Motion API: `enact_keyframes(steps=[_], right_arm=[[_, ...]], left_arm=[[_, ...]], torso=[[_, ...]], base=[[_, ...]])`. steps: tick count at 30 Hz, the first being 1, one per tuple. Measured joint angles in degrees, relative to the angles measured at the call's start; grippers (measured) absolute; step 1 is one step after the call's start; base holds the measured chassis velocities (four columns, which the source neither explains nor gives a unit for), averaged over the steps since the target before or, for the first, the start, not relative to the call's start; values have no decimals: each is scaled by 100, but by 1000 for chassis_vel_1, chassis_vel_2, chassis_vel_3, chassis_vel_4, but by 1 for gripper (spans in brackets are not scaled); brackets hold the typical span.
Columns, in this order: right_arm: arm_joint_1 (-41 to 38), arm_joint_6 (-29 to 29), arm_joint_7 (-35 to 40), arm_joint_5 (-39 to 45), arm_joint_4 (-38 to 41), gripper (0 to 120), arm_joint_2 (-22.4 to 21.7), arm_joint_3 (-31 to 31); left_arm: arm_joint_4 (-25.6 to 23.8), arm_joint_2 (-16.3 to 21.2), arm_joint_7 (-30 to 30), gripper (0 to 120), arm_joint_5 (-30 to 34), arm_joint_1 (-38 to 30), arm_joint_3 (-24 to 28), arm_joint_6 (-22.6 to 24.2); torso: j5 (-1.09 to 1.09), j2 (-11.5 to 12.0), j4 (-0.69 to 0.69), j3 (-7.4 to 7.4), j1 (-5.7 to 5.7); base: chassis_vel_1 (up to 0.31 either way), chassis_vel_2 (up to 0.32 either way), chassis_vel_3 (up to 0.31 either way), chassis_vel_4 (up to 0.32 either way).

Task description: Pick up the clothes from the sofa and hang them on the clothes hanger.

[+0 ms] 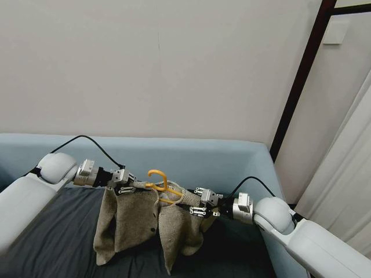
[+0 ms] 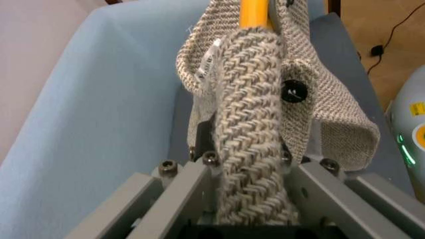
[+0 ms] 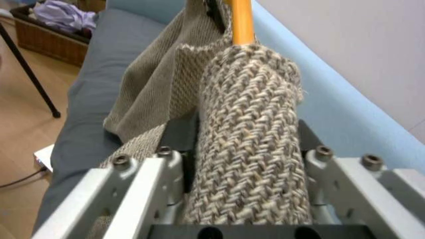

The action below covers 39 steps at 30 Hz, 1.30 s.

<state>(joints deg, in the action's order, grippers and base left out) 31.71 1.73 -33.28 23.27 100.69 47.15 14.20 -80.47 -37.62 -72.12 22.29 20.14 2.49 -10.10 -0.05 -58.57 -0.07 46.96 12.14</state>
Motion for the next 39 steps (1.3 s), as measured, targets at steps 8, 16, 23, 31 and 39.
enact_keyframes(steps=[8,16,23,31,39], right_arm=[[26,-3,54,-66,-48,9,33,-9],[-101,36,103,867,71,9,-31,-68],[-313,69,217,1400,288,9,-274,-113],[-531,304,576,2173,623,9,-753,-340],[-644,562,821,2944,1036,9,-1307,-930]], left_arm=[[94,-80,14,3,119,-13,1,-69],[146,-51,326,23,459,126,-3,-336],[131,149,669,47,1815,148,185,-518],[121,524,1128,74,2860,-10,109,-649],[-164,795,2893,100,3438,963,-489,-947]], torso=[[0,0,-1,0,0],[0,0,0,0,0],[-1,0,0,0,0],[1,0,-2,0,0],[-1,-1,0,0,0]], base=[[0,0,0,0],[0,0,0,0],[0,0,0,0],[0,0,0,0],[0,0,0,0]])
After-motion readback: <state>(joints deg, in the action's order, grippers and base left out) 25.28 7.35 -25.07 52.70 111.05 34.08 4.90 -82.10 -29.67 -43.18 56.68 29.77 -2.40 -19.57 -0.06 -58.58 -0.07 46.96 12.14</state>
